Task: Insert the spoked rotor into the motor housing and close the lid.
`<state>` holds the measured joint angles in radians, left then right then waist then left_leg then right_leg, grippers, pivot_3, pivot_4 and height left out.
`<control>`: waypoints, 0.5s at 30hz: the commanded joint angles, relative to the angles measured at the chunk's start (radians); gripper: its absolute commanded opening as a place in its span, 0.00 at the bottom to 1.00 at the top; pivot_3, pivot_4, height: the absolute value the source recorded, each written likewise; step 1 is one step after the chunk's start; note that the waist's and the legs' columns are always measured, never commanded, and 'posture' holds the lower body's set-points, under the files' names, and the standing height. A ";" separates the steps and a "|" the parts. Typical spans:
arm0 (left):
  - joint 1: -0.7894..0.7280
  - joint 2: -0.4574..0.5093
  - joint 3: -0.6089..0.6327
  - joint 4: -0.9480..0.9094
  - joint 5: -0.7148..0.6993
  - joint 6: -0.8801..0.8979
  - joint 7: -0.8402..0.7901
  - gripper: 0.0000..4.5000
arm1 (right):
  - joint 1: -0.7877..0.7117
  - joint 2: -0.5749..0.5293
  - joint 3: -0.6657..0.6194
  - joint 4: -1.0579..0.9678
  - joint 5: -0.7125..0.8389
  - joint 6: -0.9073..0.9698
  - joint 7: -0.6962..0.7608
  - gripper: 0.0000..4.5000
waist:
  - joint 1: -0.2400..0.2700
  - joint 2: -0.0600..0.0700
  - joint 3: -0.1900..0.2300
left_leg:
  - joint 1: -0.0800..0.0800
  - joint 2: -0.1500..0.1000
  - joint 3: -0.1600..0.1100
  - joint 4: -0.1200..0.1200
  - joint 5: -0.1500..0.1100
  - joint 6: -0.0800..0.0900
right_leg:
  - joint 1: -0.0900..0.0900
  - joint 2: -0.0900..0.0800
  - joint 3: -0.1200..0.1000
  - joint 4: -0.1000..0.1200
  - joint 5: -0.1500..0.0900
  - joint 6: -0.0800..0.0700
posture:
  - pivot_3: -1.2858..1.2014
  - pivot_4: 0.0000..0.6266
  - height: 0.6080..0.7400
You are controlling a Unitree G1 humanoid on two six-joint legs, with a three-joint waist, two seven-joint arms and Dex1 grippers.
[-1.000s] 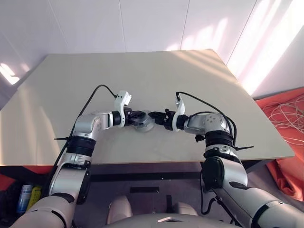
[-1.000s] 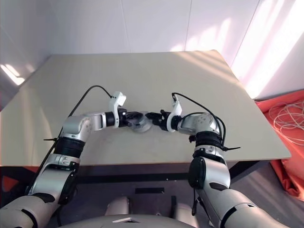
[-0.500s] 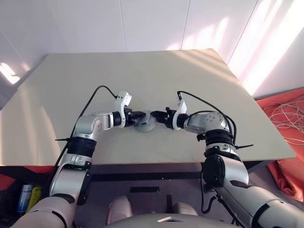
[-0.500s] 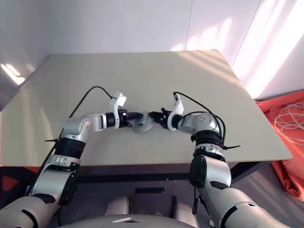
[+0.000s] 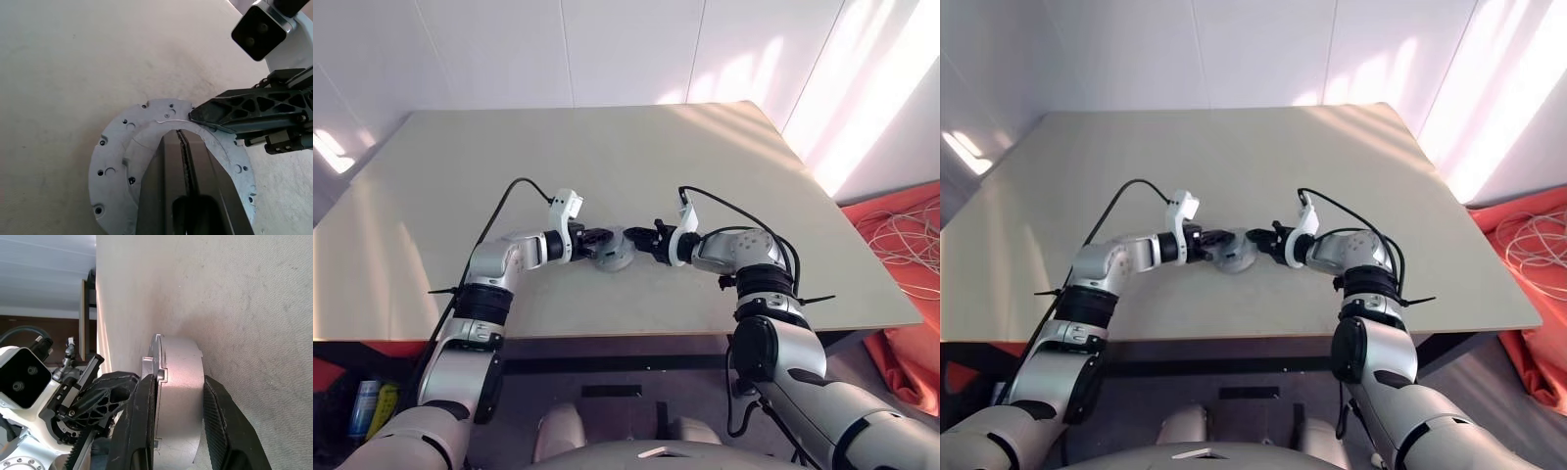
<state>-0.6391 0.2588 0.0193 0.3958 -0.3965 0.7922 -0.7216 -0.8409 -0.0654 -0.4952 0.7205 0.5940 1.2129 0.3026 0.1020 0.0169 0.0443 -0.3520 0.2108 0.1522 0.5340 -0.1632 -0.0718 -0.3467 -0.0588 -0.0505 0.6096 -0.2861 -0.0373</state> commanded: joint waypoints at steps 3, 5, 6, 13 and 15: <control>-0.020 -0.032 0.121 0.062 -0.036 -0.094 0.068 0.00 | -0.026 0.007 0.013 0.013 0.006 -0.016 -0.014 0.26 | -0.002 -0.001 0.000 | -0.001 0.000 0.000 0.001 0.000 0.000 | -0.001 0.000 0.000 0.000 0.000 0.000 | 0.52 0.00 1.00; -0.031 -0.038 0.170 0.074 -0.057 -0.126 0.087 0.00 | -0.025 0.007 0.013 0.017 0.005 -0.020 -0.014 0.26 | -0.002 -0.001 0.001 | -0.003 0.001 0.000 0.001 0.000 0.000 | -0.003 0.001 0.000 0.001 0.000 0.000 | 0.52 0.00 1.00; -0.035 -0.041 0.192 0.076 -0.069 -0.133 0.095 0.00 | -0.025 0.007 0.012 0.018 0.005 -0.021 -0.015 0.26 | -0.002 -0.001 0.001 | -0.005 0.002 0.000 0.002 0.000 0.000 | -0.005 0.001 0.000 0.001 0.000 0.000 | 0.52 0.00 1.00; -0.049 -0.032 0.297 0.090 -0.118 -0.189 0.136 0.00 | -0.032 0.008 -0.007 0.048 0.016 -0.039 -0.036 0.26 | -0.001 -0.001 0.001 | -0.013 0.003 -0.002 0.007 0.000 0.000 | -0.012 0.002 -0.002 0.009 0.001 -0.001 | 0.52 0.00 1.00; -0.052 -0.026 0.314 0.097 -0.123 -0.202 0.141 0.00 | -0.031 0.010 -0.012 0.057 0.017 -0.049 -0.046 0.26 | -0.001 -0.001 0.001 | -0.014 0.003 -0.002 0.009 0.000 0.000 | -0.013 0.002 -0.002 0.011 0.001 -0.001 | 0.52 0.00 1.00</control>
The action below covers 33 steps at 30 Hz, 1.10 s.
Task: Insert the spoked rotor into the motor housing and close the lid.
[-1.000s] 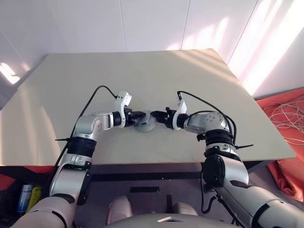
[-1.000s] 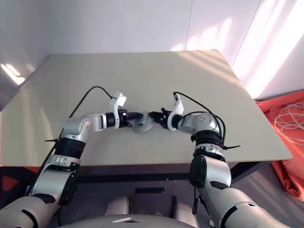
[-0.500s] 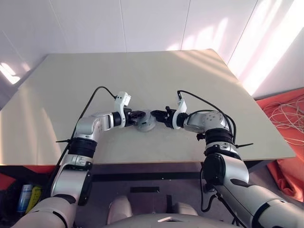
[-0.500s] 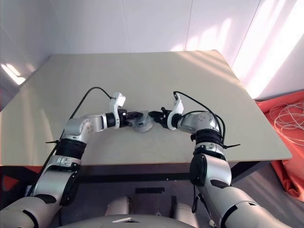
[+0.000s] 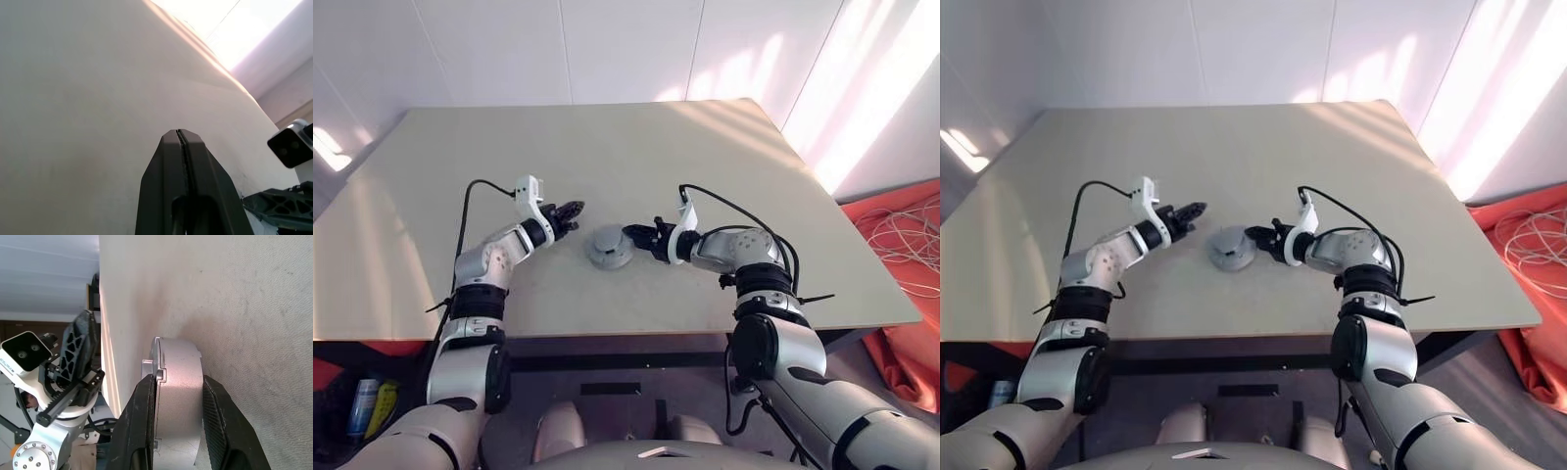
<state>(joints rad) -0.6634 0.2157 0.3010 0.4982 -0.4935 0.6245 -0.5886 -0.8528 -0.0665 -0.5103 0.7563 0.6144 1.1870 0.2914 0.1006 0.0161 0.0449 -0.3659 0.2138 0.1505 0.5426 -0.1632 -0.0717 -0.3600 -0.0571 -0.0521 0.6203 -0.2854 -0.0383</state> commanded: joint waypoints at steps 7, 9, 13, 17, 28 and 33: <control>-0.023 0.030 0.051 -0.010 -0.038 -0.048 0.023 0.00 | -0.036 0.011 -0.037 0.061 0.022 -0.045 -0.063 0.26 | 0.001 0.000 0.000 | 0.000 0.001 0.000 0.002 0.001 -0.001 | 0.000 0.000 0.000 0.001 0.000 -0.001 | 0.52 0.00 1.00; -0.020 0.030 0.052 -0.014 -0.040 -0.047 0.026 0.00 | -0.050 0.013 -0.066 0.080 0.041 -0.050 -0.080 0.26 | 0.001 0.000 0.000 | 0.000 0.001 0.000 0.002 0.001 -0.001 | 0.000 0.000 0.000 0.001 0.001 -0.001 | 0.52 0.00 1.00; -0.014 0.031 0.051 -0.023 -0.045 -0.042 0.031 0.00 | -0.072 0.018 -0.109 0.108 0.071 -0.061 -0.104 0.26 | 0.001 0.000 0.000 | -0.002 0.001 0.000 0.002 0.001 -0.001 | -0.002 0.000 0.000 0.002 0.001 -0.001 | 0.52 0.00 1.00; -0.012 0.035 0.052 -0.023 -0.050 -0.040 0.032 0.00 | -0.081 0.022 -0.126 0.122 0.085 -0.070 -0.121 0.26 | 0.001 0.000 0.000 | -0.004 0.001 0.001 0.002 0.001 -0.001 | -0.004 0.000 0.000 0.002 0.001 -0.001 | 0.52 0.00 1.00; 0.014 0.041 0.057 -0.053 -0.064 -0.020 0.043 0.00 | -0.111 0.035 -0.170 0.167 0.127 -0.134 -0.164 0.26 | 0.003 -0.003 0.003 | -0.009 0.001 0.000 0.003 0.001 -0.001 | -0.009 0.001 -0.001 0.003 0.001 -0.001 | 0.52 0.00 1.00; 0.020 0.043 0.056 -0.061 -0.071 -0.017 0.049 0.00 | -0.119 0.036 -0.179 0.183 0.138 -0.156 -0.173 0.26 | 0.004 -0.003 0.003 | -0.010 0.001 0.000 0.003 0.001 -0.001 | -0.009 0.000 -0.001 0.003 0.001 -0.001 | 0.52 0.00 1.00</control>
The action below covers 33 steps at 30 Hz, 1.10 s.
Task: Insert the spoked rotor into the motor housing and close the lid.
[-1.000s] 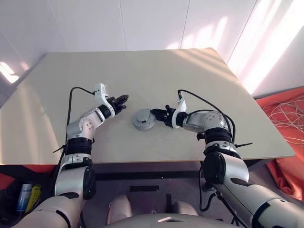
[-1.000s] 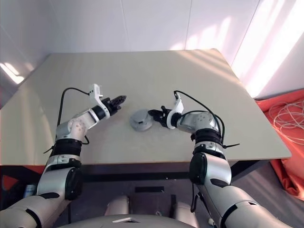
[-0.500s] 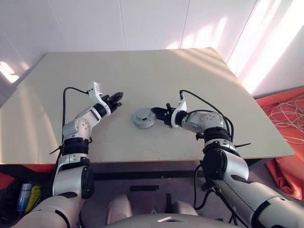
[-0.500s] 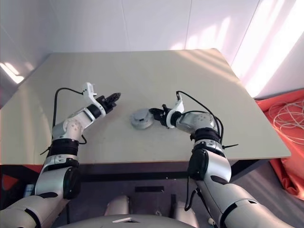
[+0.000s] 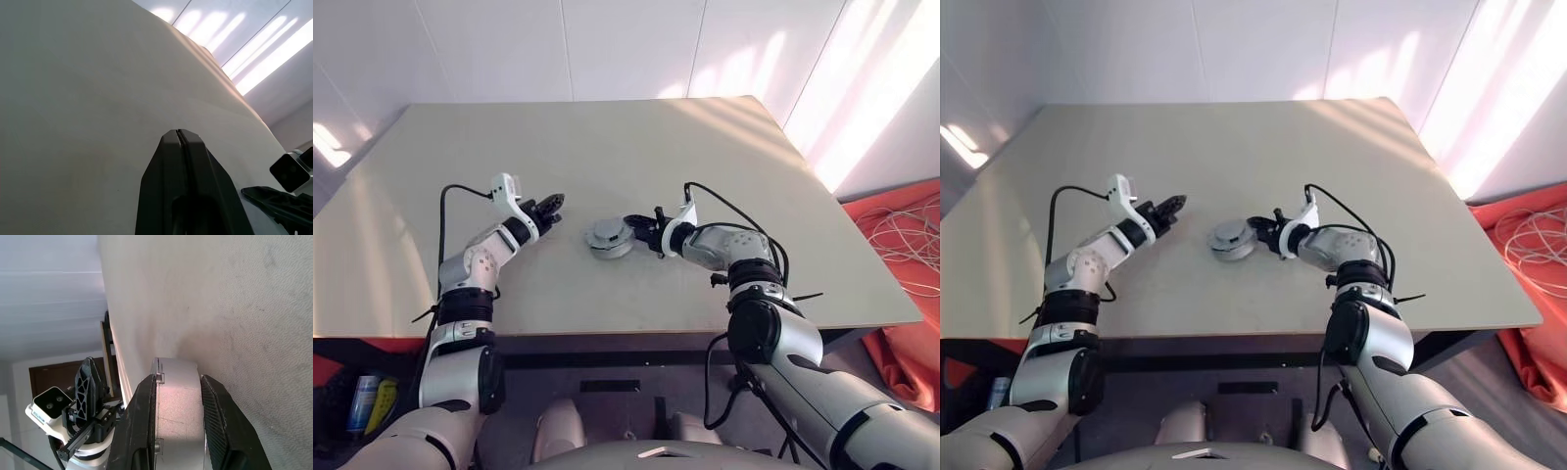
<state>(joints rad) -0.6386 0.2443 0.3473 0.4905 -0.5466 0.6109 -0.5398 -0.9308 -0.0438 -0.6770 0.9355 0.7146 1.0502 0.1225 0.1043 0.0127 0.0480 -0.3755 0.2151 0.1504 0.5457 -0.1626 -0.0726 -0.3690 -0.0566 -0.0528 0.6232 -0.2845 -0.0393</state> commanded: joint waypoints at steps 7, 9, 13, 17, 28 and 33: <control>0.005 0.014 0.006 -0.058 -0.020 -0.007 0.002 0.00 | -0.052 0.013 -0.018 0.023 0.049 -0.043 -0.009 0.26 | 0.003 0.000 0.000 | 0.000 0.000 0.000 0.001 0.000 0.000 | 0.000 0.000 0.000 0.001 0.000 0.000 | 0.52 0.00 1.00; 0.005 0.014 0.006 -0.057 -0.020 -0.007 0.002 0.00 | -0.053 0.010 -0.016 0.025 0.051 -0.044 -0.008 0.26 | 0.004 0.000 0.000 | 0.000 0.000 0.000 0.001 0.000 0.000 | 0.000 0.000 0.000 0.001 0.000 0.000 | 0.52 0.00 1.00; 0.006 0.016 0.006 -0.057 -0.020 -0.006 0.003 0.00 | -0.051 0.002 -0.015 0.021 0.056 -0.042 -0.005 0.26 | 0.008 0.000 0.000 | 0.000 0.000 0.000 0.001 0.000 0.000 | 0.000 0.000 0.000 0.001 0.000 0.000 | 0.52 0.00 1.00; 0.007 0.015 0.006 -0.060 -0.020 -0.002 0.004 0.00 | -0.051 0.000 -0.019 0.021 0.062 -0.044 -0.006 0.26 | 0.020 -0.001 0.000 | -0.001 0.000 0.000 0.001 0.000 0.000 | 0.000 0.000 0.000 0.001 0.000 0.000 | 0.52 0.00 1.00; 0.015 0.010 0.027 -0.073 -0.056 0.029 0.011 0.00 | -0.062 0.003 -0.053 0.034 0.091 -0.081 -0.024 0.26 | 0.031 -0.001 0.001 | -0.002 0.000 -0.001 0.002 0.000 0.000 | -0.001 0.000 -0.001 0.001 0.000 0.000 | 0.52 0.00 1.00; 0.028 0.004 0.058 -0.080 -0.104 0.072 0.030 0.00 | -0.078 0.005 -0.081 0.038 0.120 -0.097 -0.030 0.26 | 0.036 -0.001 0.001 | -0.003 0.000 -0.001 0.003 0.000 0.000 | -0.001 0.000 -0.001 0.001 0.000 0.000 | 0.52 0.00 1.00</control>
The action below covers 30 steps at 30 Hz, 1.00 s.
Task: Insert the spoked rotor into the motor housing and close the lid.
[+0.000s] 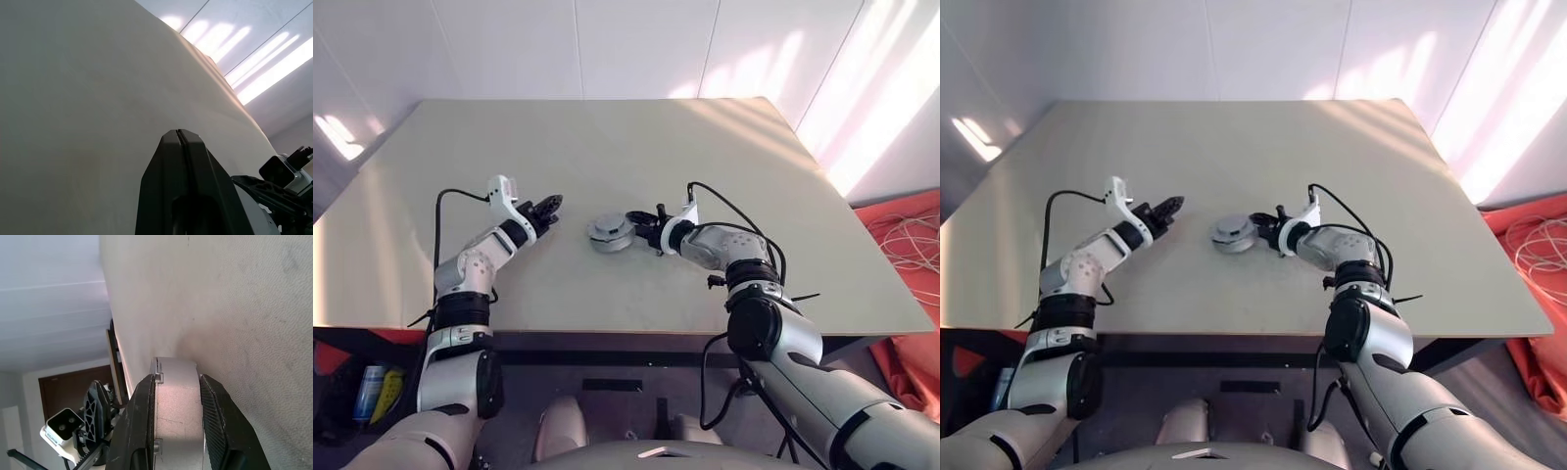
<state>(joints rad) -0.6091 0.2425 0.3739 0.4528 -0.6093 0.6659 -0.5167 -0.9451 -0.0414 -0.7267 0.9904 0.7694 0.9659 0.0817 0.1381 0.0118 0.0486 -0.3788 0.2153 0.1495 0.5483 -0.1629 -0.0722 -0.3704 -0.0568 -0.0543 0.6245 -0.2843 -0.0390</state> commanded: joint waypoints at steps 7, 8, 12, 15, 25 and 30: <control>0.017 -0.004 0.078 -0.057 -0.107 0.061 0.029 0.00 | -0.079 0.006 -0.045 -0.024 0.089 -0.034 0.027 0.26 | 0.014 0.000 0.000 | -0.004 0.001 0.000 0.003 -0.001 0.002 | -0.003 0.000 -0.001 0.001 0.000 0.000 | 0.52 0.00 1.00; 0.021 -0.006 0.091 -0.061 -0.127 0.074 0.033 0.00 | -0.083 0.006 -0.050 -0.027 0.098 -0.039 0.035 0.26 | 0.015 0.000 0.000 | -0.004 0.001 0.000 0.003 -0.001 0.002 | -0.003 0.000 -0.001 0.001 0.000 0.000 | 0.52 0.00 1.00; 0.037 -0.016 0.147 -0.069 -0.215 0.138 0.047 0.00 | -0.093 0.005 -0.053 -0.046 0.127 -0.044 0.066 0.26 | 0.015 0.000 0.001 | -0.007 0.002 0.000 0.010 -0.003 0.006 | -0.003 0.000 -0.002 0.002 0.000 0.000 | 0.52 0.00 1.00; 0.050 -0.017 0.176 -0.070 -0.256 0.169 0.059 0.00 | -0.097 0.003 -0.051 -0.052 0.136 -0.047 0.075 0.26 | 0.015 0.000 0.001 | -0.007 0.003 0.000 0.013 -0.004 0.007 | -0.002 0.000 -0.002 0.003 0.000 0.001 | 0.52 0.00 1.00; 0.085 -0.024 0.212 -0.118 -0.366 0.237 0.076 0.57 | -0.115 -0.018 -0.044 -0.038 0.138 -0.075 0.087 0.26 | 0.015 -0.001 0.003 | -0.007 0.004 -0.001 0.018 -0.004 0.007 | -0.003 0.000 -0.001 0.012 0.000 0.001 | 0.52 0.00 1.00; 0.078 -0.031 0.217 -0.085 -0.370 0.241 0.118 0.94 | -0.116 -0.019 -0.042 -0.042 0.141 -0.067 0.091 0.26 | 0.015 -0.001 0.003 | -0.006 0.004 -0.001 0.020 -0.004 0.007 | -0.003 0.000 -0.001 0.014 0.000 0.001 | 0.52 0.00 1.00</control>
<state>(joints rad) -0.5138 0.2087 0.5821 0.3739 -0.9597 0.9049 -0.4225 -1.0094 -0.0545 -0.7629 0.9856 0.8596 0.8947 0.1367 0.1528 0.0111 0.0521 -0.3851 0.2196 0.1488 0.5684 -0.1671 -0.0656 -0.3734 -0.0568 -0.0555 0.6383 -0.2841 -0.0384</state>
